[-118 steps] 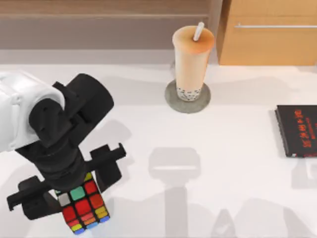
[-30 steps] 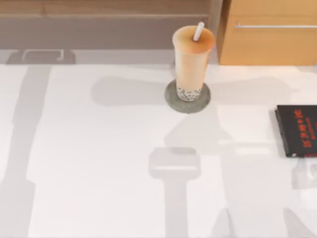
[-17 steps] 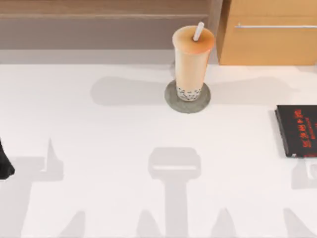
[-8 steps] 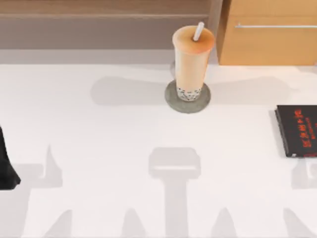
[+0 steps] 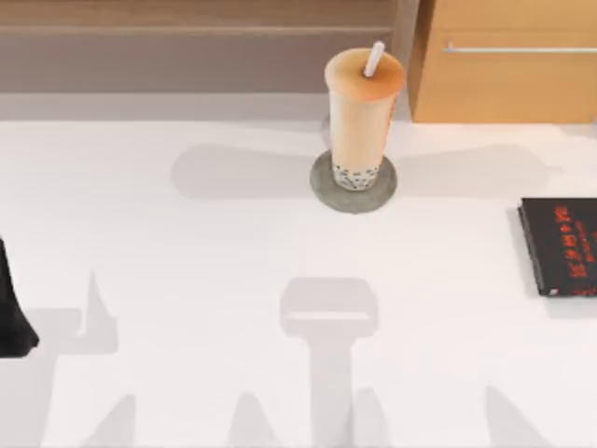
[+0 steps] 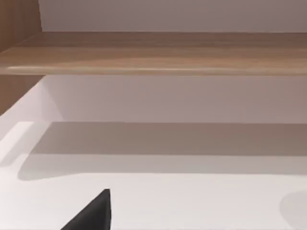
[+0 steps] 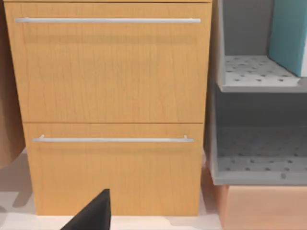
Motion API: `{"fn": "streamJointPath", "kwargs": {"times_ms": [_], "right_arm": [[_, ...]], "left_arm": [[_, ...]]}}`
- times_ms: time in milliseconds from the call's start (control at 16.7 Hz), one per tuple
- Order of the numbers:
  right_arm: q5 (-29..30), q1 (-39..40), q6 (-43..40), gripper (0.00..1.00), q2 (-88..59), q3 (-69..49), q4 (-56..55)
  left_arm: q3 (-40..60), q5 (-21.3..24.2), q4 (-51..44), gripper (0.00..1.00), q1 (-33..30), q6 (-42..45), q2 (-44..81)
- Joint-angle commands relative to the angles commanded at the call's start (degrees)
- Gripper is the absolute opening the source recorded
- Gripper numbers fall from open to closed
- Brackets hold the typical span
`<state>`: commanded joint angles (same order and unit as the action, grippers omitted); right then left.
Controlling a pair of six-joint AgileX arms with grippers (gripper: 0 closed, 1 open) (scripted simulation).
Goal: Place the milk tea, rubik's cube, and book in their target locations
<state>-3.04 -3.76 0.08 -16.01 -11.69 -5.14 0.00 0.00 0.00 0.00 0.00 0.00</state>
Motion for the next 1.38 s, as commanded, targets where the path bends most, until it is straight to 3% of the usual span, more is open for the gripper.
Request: {"fn": "streamJointPath", "kwargs": {"times_ms": [900, 1380], "right_arm": [[-14.56, -15.24, -0.33, 1.00, -75.61, -51.65, -22.98], [-18.74, -19.71, -0.38, 1.00, -97.22, -66.70, -29.71]], "left_arm": [[0.00, 0.00, 0.00, 1.00, 0.00, 0.00, 0.00], [0.00, 0.00, 0.00, 1.00, 0.00, 0.00, 0.00]]}}
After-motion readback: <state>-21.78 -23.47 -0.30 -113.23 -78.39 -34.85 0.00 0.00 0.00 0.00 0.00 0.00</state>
